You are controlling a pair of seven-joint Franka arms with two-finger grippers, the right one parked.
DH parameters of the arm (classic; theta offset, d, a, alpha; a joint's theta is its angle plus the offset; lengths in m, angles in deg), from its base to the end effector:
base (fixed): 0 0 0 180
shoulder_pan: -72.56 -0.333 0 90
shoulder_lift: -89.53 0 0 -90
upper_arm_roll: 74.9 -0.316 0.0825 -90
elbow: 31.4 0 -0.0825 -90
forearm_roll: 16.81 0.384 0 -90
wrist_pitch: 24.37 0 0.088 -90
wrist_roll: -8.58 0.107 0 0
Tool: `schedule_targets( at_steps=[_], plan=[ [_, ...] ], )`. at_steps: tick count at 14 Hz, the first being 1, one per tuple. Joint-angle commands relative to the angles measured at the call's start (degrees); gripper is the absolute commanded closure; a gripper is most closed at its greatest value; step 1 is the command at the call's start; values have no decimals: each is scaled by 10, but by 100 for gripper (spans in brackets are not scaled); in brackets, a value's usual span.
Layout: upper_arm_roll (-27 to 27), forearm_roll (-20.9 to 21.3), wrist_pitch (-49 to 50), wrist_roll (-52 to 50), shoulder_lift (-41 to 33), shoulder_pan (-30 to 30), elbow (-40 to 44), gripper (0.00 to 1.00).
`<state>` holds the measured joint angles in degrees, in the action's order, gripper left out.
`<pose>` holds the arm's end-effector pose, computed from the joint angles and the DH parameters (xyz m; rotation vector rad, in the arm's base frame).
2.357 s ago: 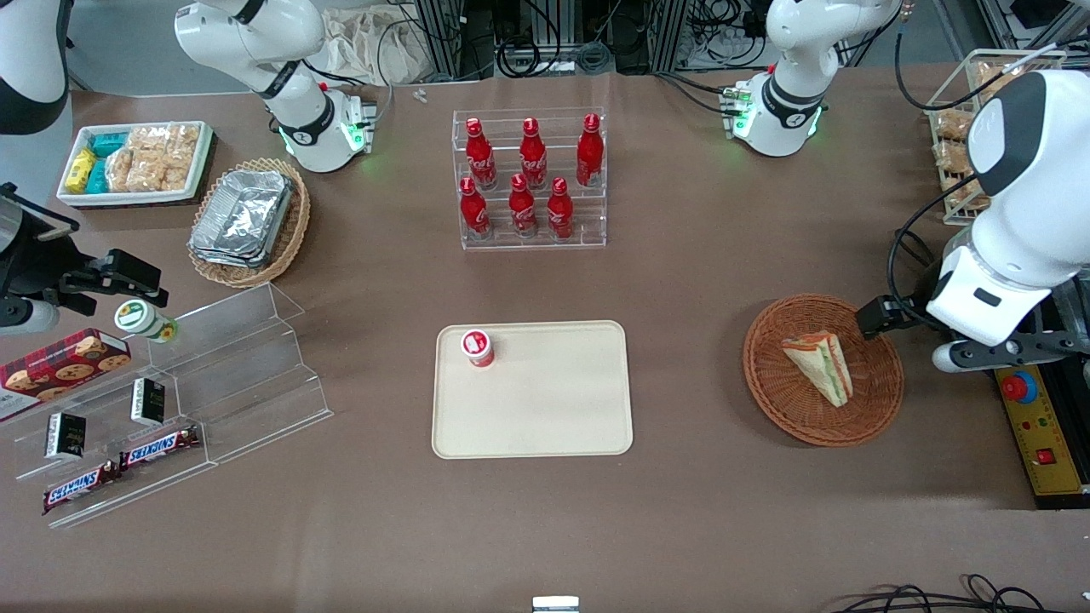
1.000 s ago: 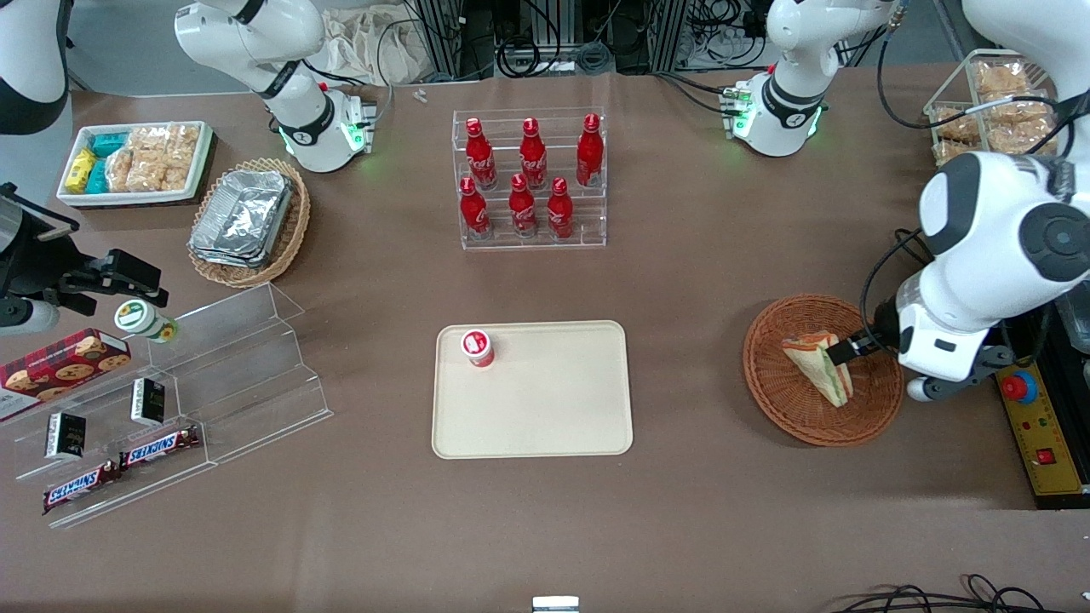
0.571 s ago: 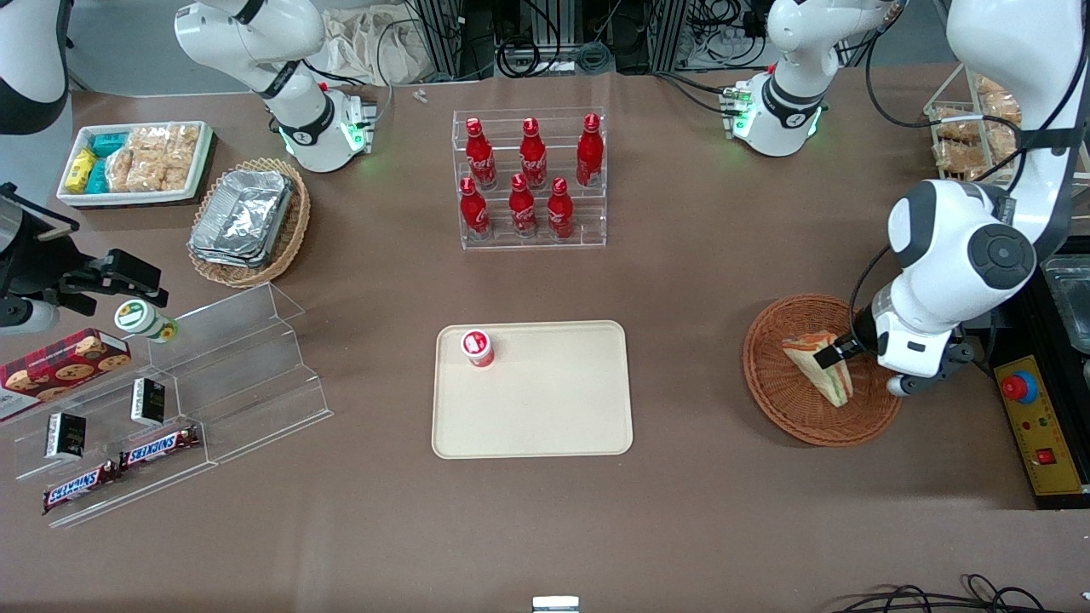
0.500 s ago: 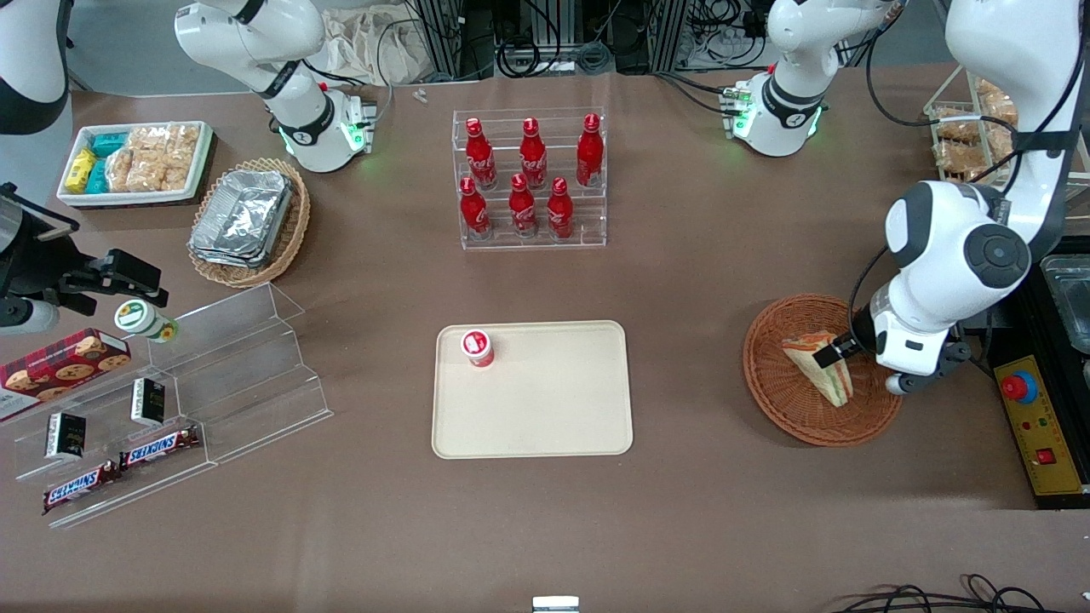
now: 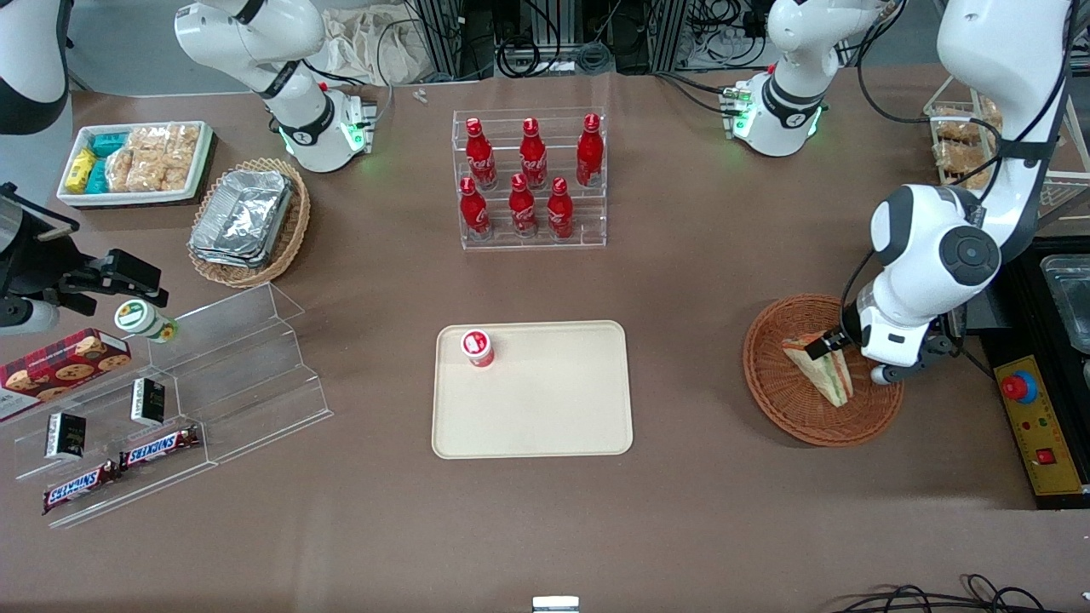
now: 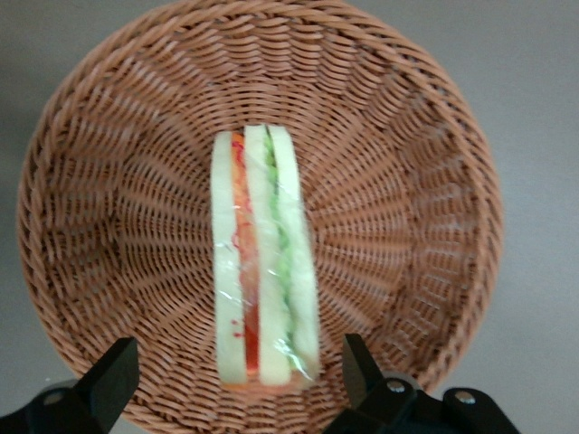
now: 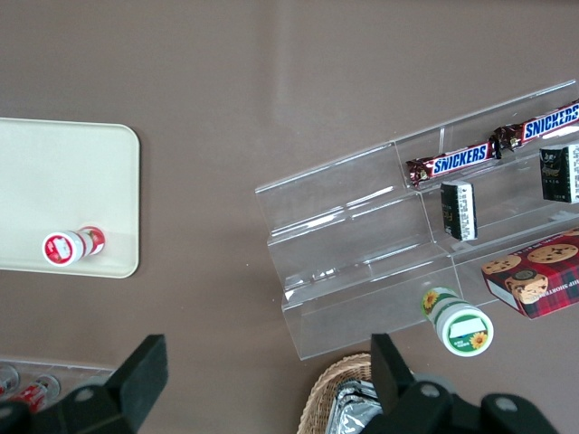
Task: Place sandwich from basket to tray
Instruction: 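Lower the open left gripper around the sandwich and close it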
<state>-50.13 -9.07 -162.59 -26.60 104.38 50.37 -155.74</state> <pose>0.5612 -0.0225 0.2852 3.0315 0.7447 0.0083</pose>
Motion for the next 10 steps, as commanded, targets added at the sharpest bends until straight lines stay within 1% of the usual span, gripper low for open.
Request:
schedule_targets(
  at_steps=[1,4,8,9,10],
  plan=[
    [-3,18,-41,-5,15,-7,-16,0],
    [-9,30,-61,-5,42,-8,-16,0],
    [-16,31,-81,-4,58,-6,-16,2],
    [-16,37,-81,-4,60,-6,-16,9],
    [-16,40,-81,-4,60,-6,-16,19]
  ],
)
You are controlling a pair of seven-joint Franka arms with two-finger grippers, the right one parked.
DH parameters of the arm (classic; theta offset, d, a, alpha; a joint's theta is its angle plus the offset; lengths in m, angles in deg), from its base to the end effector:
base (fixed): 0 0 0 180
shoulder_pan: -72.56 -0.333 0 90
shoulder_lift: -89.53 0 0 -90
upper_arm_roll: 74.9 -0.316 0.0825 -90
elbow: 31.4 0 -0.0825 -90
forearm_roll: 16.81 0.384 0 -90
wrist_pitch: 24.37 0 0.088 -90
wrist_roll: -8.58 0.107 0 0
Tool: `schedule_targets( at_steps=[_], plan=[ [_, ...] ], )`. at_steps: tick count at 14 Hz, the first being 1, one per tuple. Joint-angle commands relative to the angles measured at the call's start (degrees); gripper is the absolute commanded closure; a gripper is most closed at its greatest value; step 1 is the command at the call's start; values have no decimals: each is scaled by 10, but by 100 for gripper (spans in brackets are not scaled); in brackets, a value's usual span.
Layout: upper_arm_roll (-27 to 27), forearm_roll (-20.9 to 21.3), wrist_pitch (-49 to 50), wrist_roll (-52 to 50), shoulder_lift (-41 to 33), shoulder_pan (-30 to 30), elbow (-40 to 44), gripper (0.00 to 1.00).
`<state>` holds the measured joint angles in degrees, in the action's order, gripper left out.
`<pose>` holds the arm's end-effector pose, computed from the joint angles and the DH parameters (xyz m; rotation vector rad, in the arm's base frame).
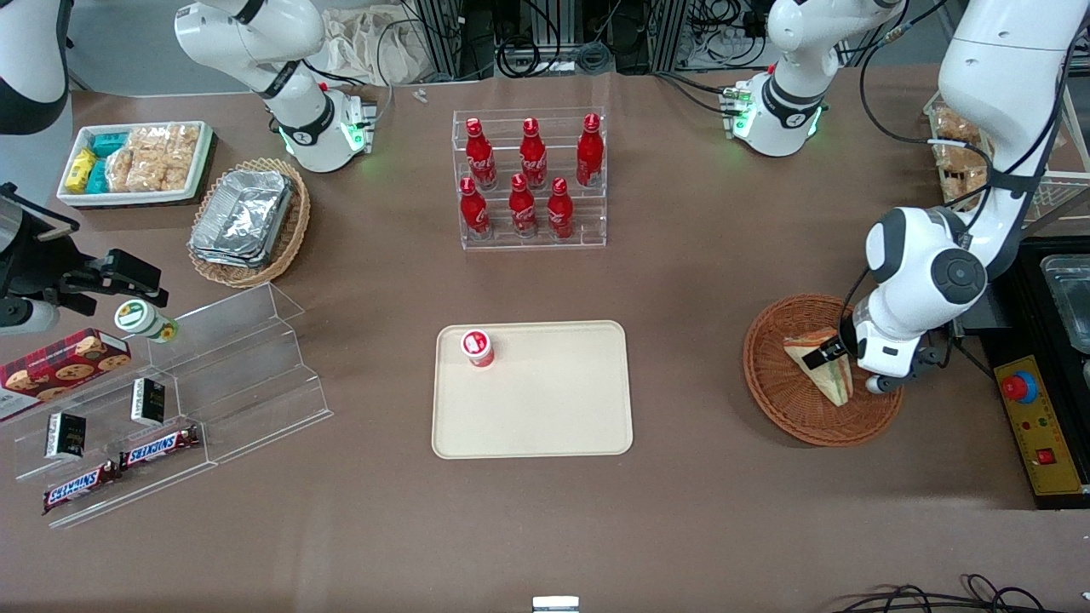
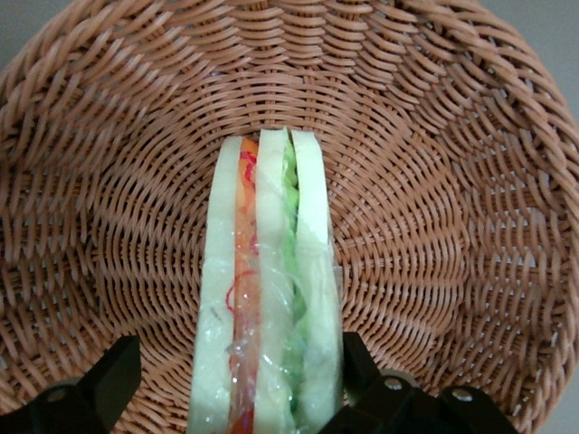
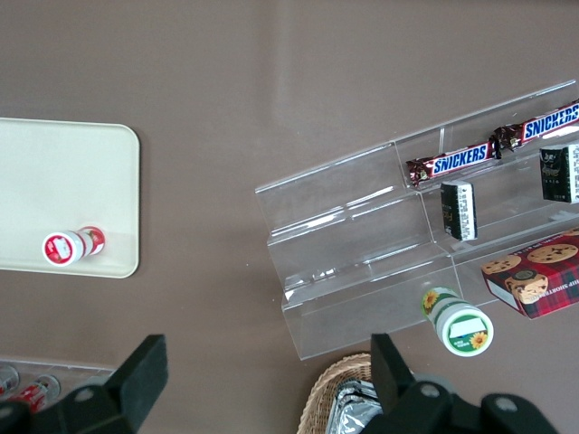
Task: Place sandwich from basket to tray
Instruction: 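Lower the open left gripper around the sandwich and close it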
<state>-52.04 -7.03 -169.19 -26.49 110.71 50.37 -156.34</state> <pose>0.5622 -0.0089 0.2322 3.0064 0.7455 0.0013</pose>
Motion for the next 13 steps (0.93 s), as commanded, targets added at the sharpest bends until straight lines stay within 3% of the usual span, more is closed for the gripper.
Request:
schedule_targets(
  at_steps=[1,7,10,13],
  plan=[
    [3,21,-15,-5,-4,-6,-10,30],
    [3,20,-8,10,-10,-7,-3,64],
    [5,20,105,54,-28,-6,53,72],
    [8,10,233,106,-40,-4,135,72]
  ],
)
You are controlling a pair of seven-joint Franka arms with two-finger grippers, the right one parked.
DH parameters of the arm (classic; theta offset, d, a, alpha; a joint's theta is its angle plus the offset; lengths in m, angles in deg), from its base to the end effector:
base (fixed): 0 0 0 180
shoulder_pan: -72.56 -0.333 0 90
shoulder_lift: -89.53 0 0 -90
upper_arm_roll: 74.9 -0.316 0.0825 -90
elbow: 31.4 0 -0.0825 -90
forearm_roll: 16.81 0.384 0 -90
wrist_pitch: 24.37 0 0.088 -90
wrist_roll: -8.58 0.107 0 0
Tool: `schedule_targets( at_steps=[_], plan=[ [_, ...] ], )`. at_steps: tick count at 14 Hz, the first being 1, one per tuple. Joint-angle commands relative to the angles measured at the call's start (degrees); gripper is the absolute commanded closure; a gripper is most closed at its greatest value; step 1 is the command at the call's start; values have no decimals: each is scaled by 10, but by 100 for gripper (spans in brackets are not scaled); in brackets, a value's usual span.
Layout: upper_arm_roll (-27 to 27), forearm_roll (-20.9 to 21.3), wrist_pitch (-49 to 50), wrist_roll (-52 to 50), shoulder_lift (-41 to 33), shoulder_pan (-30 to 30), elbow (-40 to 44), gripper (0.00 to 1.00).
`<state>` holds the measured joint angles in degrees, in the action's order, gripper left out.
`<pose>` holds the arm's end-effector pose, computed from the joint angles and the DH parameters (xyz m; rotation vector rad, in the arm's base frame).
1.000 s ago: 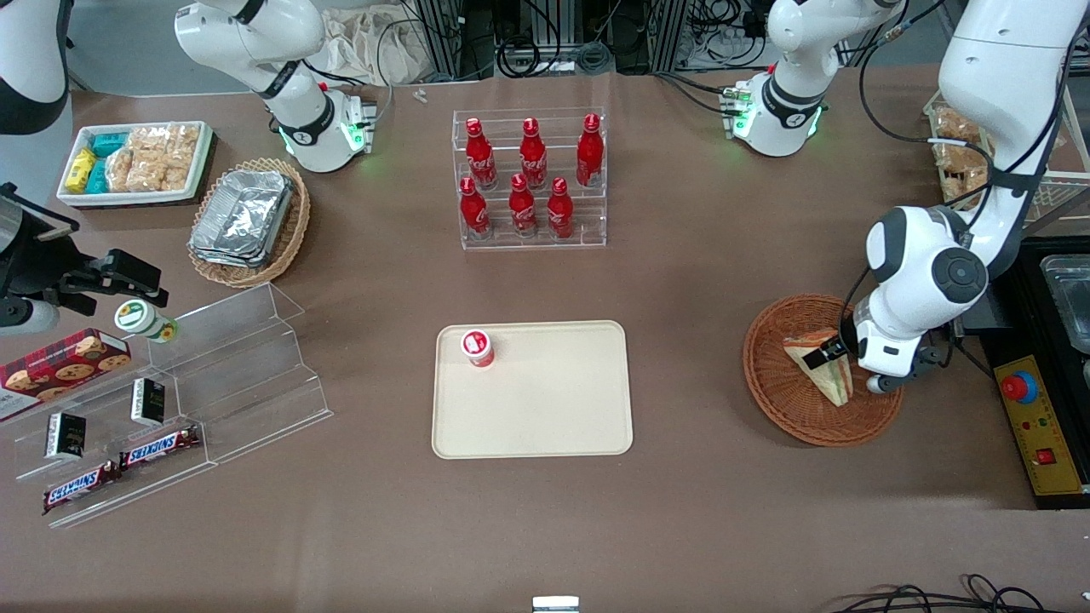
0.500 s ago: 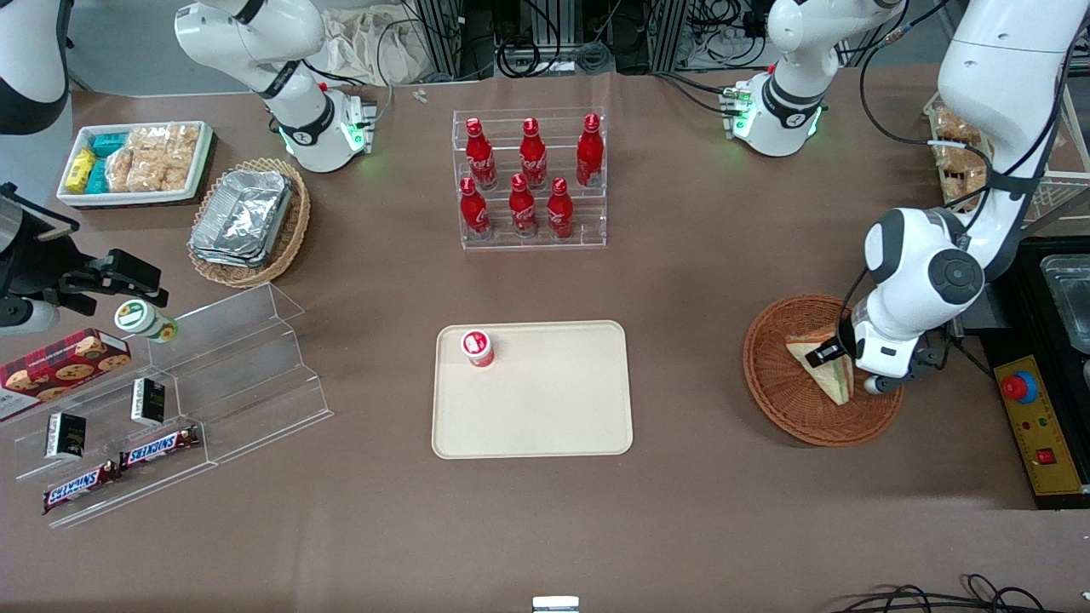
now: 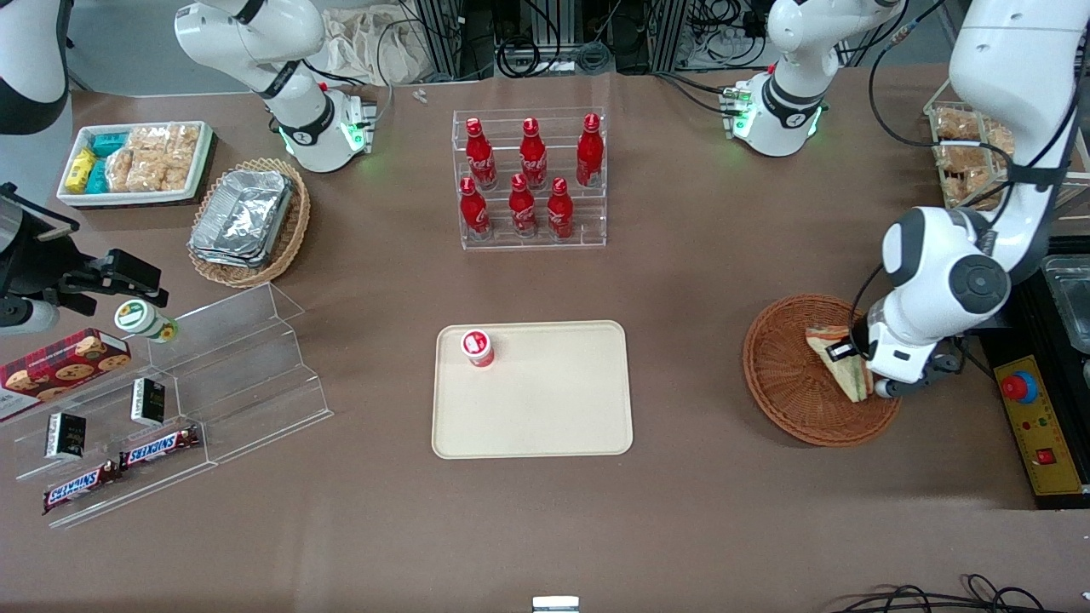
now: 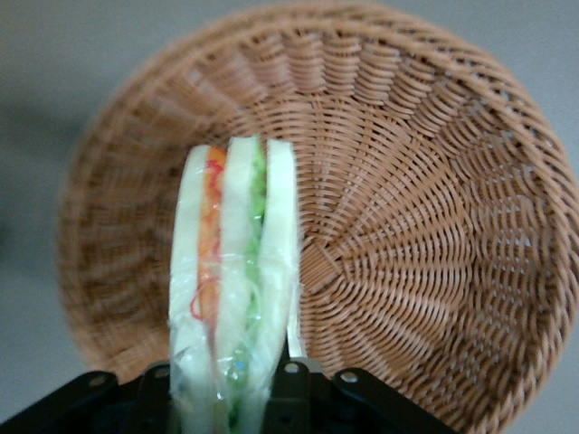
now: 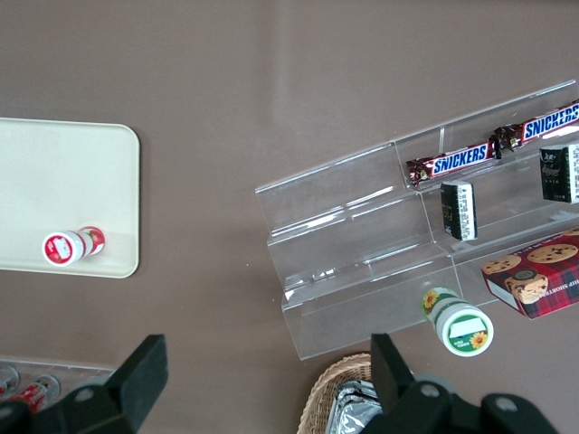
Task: Place sandwich from basket to tray
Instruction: 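Lift the sandwich up out of the basket with the left gripper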
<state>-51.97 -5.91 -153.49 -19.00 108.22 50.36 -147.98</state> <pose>0.5859 0.0035 0.2895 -3.0559 -0.5509 0.1064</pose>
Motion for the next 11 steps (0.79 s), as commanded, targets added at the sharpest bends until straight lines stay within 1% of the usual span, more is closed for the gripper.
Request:
schedule_targets(
  at_steps=[1,3,5,7,9,10,11],
  plan=[
    [8,-3,126,45,-15,-3,87,72],
    [18,-5,211,90,-11,-1,158,73],
    [26,-30,279,125,-9,-1,224,73],
    [31,-49,341,160,-7,1,290,79],
    [53,-50,371,182,2,5,346,83],
    [55,-54,374,179,2,6,357,85],
    [62,-51,374,177,0,15,360,85]
  ],
)
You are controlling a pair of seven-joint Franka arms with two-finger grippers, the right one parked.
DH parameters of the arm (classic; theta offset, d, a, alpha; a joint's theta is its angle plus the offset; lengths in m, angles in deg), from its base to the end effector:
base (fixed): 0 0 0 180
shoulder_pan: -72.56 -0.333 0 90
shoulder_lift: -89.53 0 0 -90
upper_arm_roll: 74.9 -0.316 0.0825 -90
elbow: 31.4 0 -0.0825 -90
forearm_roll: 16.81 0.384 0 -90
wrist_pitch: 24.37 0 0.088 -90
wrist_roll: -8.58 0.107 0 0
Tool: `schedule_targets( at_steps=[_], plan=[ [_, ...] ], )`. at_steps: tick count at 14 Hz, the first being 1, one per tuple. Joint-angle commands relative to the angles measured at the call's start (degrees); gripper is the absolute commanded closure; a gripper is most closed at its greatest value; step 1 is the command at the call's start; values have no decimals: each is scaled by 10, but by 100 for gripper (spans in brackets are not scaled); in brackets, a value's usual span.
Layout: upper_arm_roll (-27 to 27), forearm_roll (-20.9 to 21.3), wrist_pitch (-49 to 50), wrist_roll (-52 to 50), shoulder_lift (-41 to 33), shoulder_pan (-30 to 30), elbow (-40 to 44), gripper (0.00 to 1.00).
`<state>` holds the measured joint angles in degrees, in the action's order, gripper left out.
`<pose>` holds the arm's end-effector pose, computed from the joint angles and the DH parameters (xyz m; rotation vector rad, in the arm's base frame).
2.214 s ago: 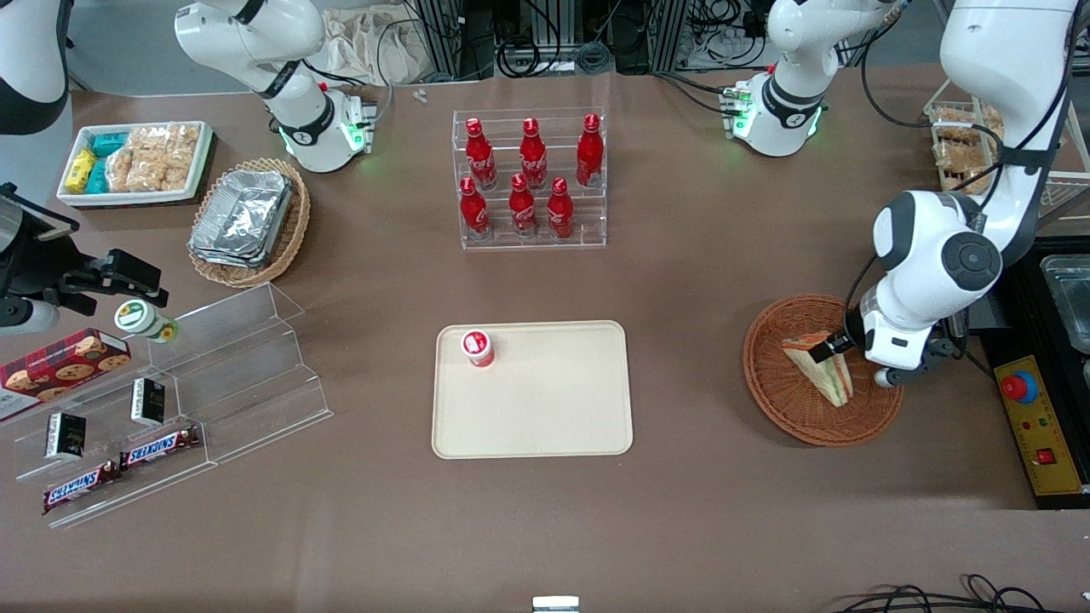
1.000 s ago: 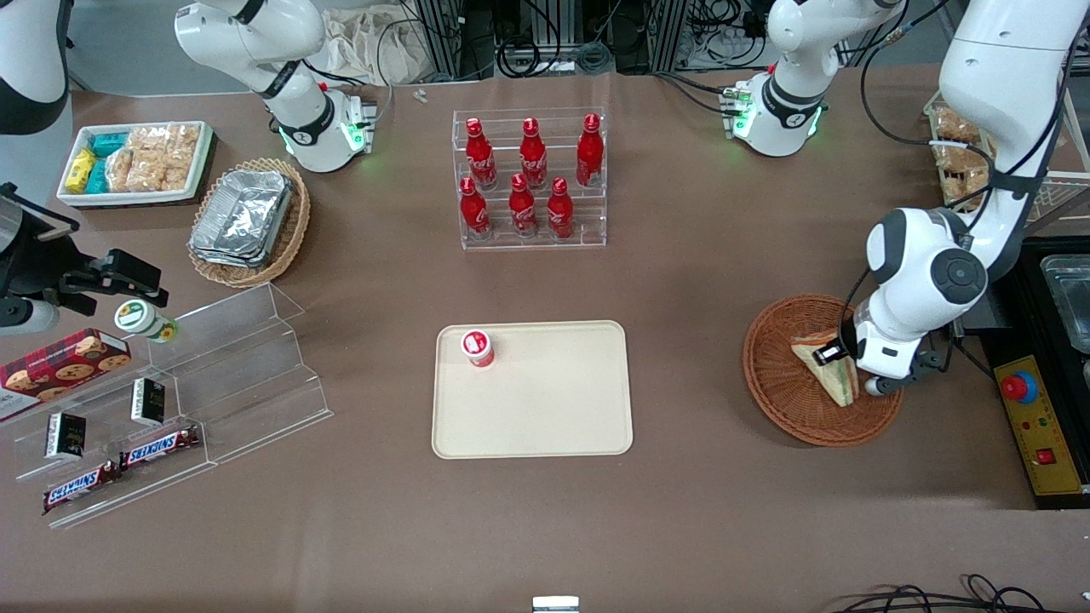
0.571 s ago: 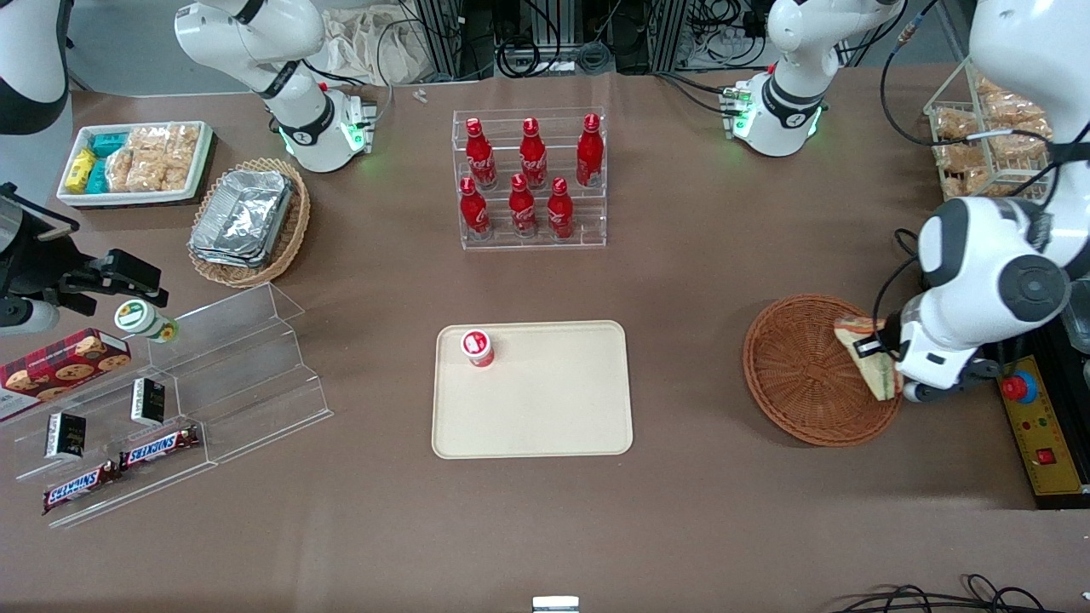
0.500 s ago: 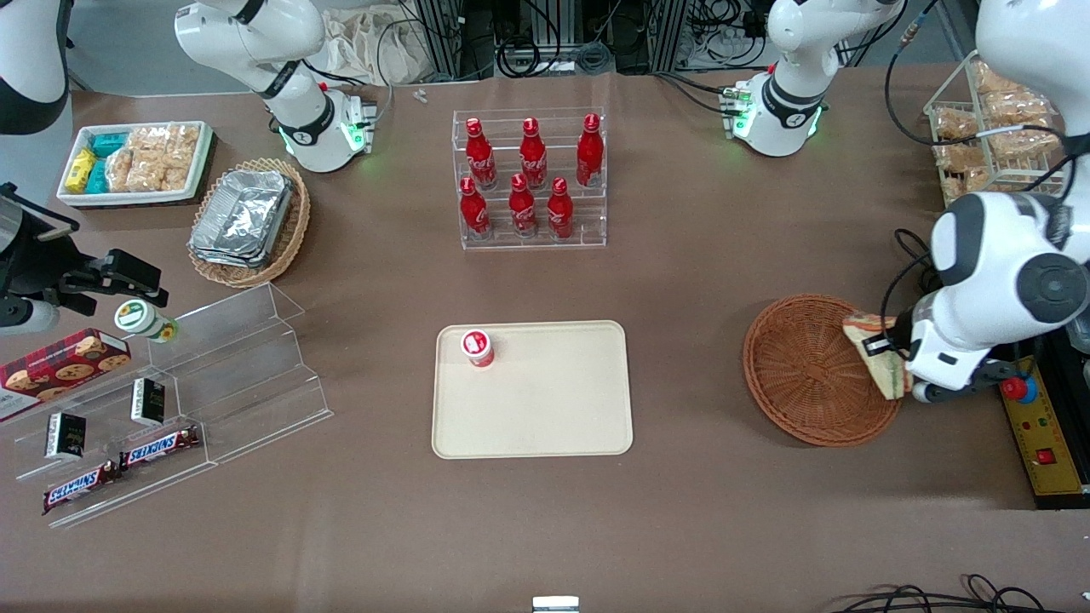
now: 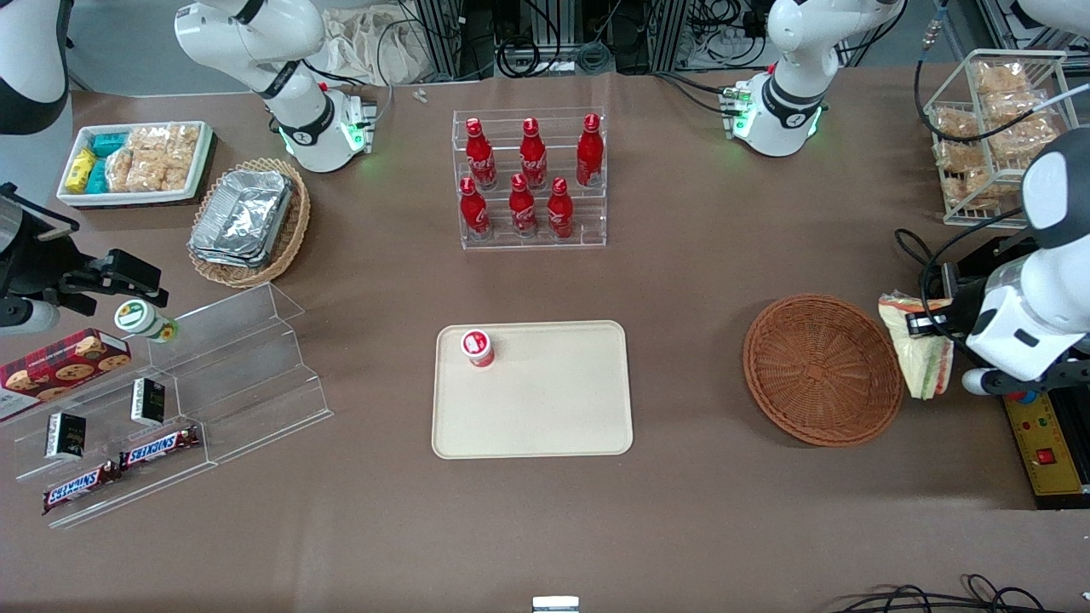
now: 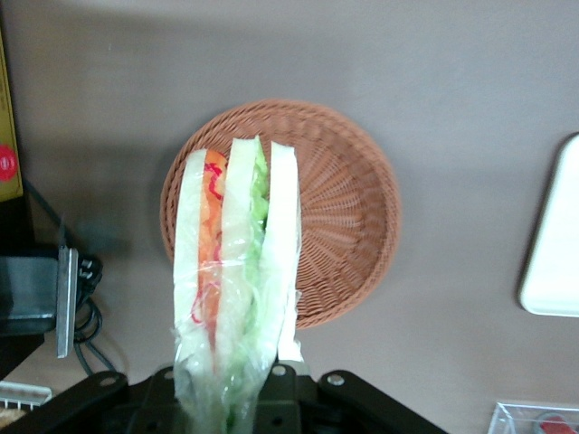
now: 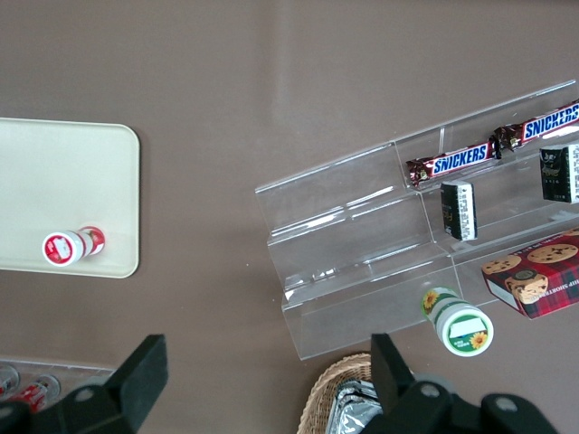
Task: Place sandwich from basket to tray
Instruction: 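Carry the sandwich with the left gripper over to the cream tray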
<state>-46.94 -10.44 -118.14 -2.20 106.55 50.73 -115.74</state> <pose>0.6323 -0.0193 0.5168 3.1219 0.1247 -0.1579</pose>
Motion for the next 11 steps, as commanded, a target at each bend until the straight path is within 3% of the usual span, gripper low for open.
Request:
schedule_targets(
  at_steps=[1,4,6,8,11],
  plan=[
    [17,-3,21,9,18,26,41,85],
    [17,-3,10,-12,34,78,57,92],
    [16,6,-24,-38,52,128,56,86],
    [16,16,-63,-76,84,172,53,88],
    [16,21,-129,-120,140,218,53,98]
  ],
)
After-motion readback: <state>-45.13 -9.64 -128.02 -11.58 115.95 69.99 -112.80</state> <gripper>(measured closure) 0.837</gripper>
